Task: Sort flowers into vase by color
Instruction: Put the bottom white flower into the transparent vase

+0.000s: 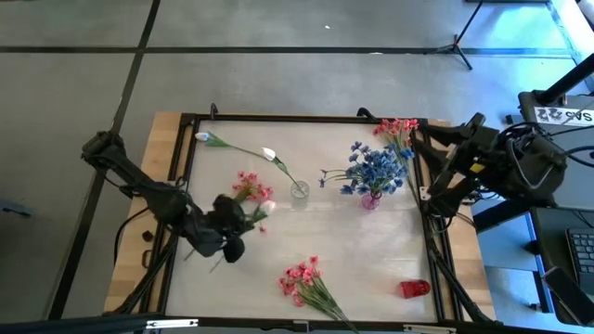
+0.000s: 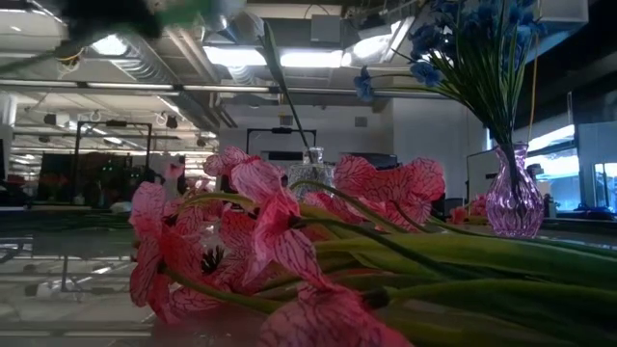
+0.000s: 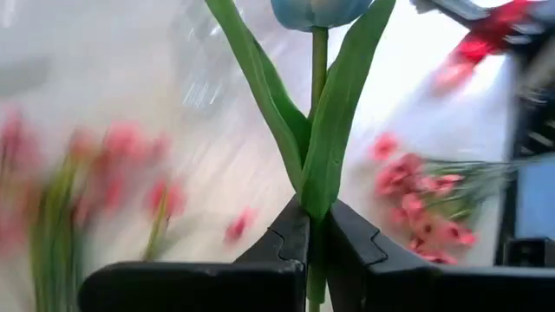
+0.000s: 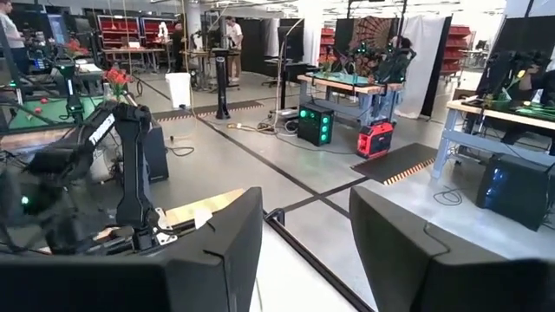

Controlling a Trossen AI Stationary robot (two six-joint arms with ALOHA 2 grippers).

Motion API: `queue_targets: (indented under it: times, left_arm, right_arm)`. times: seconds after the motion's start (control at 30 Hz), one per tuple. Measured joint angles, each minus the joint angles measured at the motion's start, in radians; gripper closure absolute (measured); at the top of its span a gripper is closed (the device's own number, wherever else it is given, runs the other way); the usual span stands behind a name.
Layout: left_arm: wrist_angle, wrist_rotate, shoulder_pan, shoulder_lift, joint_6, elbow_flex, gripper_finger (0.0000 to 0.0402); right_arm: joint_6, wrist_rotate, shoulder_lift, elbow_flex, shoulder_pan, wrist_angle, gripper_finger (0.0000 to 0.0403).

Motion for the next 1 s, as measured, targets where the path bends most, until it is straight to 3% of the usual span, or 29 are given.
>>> queue_targets:
  times: [0.13, 0.27, 0.47, 0.6, 1.0]
  left_arm:
    - [0.216, -0.023, 0.019, 0.007, 0.451, 0.002, 0.0389]
    - [0.556, -0.085, 0.076, 0.012, 0.771, 0.002, 0.0390]
    - [0.966, -0.027, 0.233, 0.015, 0.952, 0.002, 0.0390]
    - [1.145, -0.062, 0.264, 0.077, 1.110, 0.003, 0.0389]
    - [1.249, -0.119, 0.405, 0.315, 1.252, 0.158, 0.0387]
  right_arm:
    - [0.000, 0.001, 0.011, 0.000, 0.000, 0.001, 0.0230]
    - [0.000, 0.007, 0.018, 0.000, 0.000, 0.017, 0.0230]
    - [0.000, 0.000, 0.018, 0.000, 0.000, 0.056, 0.0230]
    - [0.000, 0.007, 0.019, 0.000, 0.000, 0.056, 0.0230]
    - [0.000, 0.026, 0.019, 0.000, 0.000, 0.056, 0.0230]
